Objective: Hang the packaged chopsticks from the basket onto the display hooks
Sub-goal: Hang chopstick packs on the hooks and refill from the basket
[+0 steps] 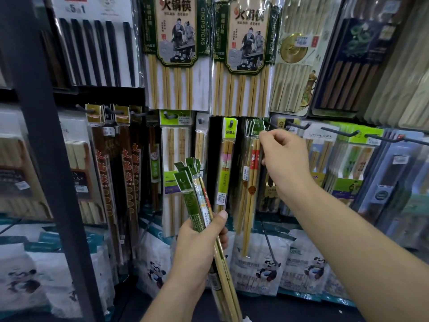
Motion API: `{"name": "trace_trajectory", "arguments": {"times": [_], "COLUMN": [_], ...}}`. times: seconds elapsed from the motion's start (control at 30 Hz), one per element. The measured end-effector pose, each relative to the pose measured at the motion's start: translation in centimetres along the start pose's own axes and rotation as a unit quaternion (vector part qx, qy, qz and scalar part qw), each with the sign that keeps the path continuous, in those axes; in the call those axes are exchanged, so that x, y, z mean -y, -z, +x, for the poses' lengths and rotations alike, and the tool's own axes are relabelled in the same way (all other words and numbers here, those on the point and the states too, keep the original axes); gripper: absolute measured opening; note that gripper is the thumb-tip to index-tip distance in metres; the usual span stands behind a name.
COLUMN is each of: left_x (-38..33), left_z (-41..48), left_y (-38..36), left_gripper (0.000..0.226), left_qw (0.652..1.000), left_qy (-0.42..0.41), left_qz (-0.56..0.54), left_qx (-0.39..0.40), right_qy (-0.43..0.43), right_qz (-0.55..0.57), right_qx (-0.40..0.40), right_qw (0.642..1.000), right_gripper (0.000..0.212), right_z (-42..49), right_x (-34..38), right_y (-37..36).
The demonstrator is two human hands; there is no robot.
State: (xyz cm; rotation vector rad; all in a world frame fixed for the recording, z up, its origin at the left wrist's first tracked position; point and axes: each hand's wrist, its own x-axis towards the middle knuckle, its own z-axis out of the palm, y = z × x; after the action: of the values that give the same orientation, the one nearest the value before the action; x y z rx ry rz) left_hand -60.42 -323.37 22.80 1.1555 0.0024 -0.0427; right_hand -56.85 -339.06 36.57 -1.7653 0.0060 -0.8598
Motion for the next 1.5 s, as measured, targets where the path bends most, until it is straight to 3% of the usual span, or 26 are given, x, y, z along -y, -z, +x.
{"name": "trace_trajectory", "arguments": {"times": [0.47, 0.7, 0.77, 0.9, 1.17, 1.3, 1.5], "left_x": [-0.1, -0.5, -0.6, -0.7, -1.0, -0.7, -0.6], "left_z": [-0.3, -0.8, -0.9, -1.0, -1.4, -1.3, -1.2], "left_y": [-0.3, -0.7, -0.8, -1.1, -1.1, -1.1, -1.0], "left_gripper": [0.018, 0.017, 0.017, 0.019, 0.046, 0.047, 0.05], "left_qw": [1.0, 0.998, 0.997, 0.994, 0.994, 0.995, 0.994], "left_qy": [-0.021, -0.046, -0.056, -0.065, -0.044, -0.033, -0.031], "left_qz": [0.001, 0.012, 0.024, 0.057, -0.007, -0.018, -0.007], "left_qx": [0.016, 0.043, 0.044, 0.06, 0.101, 0.096, 0.108], "right_qy": [0.03, -0.004, 0.013, 0.011, -0.071, -0.086, -0.081], "right_qz": [-0.097, -0.103, -0.074, -0.046, 0.039, 0.055, 0.033], "right_qx": [-0.011, -0.052, 0.0, 0.186, 0.219, 0.237, 0.252], "right_qw": [0.995, 0.993, 0.997, 0.981, 0.972, 0.966, 0.964], "right_gripper": [0.046, 0.028, 0.022, 0.014, 0.009, 0.006, 0.019], "right_z": [1.1, -0.6, -2.5, -5.5, -4.9, -4.6, -4.7], "right_x": [-1.2, -2.1, -2.4, -2.4, -1.4, -1.3, -1.1], "right_y": [-0.5, -0.7, -0.9, -1.9, -1.2, -0.8, -1.0]}}
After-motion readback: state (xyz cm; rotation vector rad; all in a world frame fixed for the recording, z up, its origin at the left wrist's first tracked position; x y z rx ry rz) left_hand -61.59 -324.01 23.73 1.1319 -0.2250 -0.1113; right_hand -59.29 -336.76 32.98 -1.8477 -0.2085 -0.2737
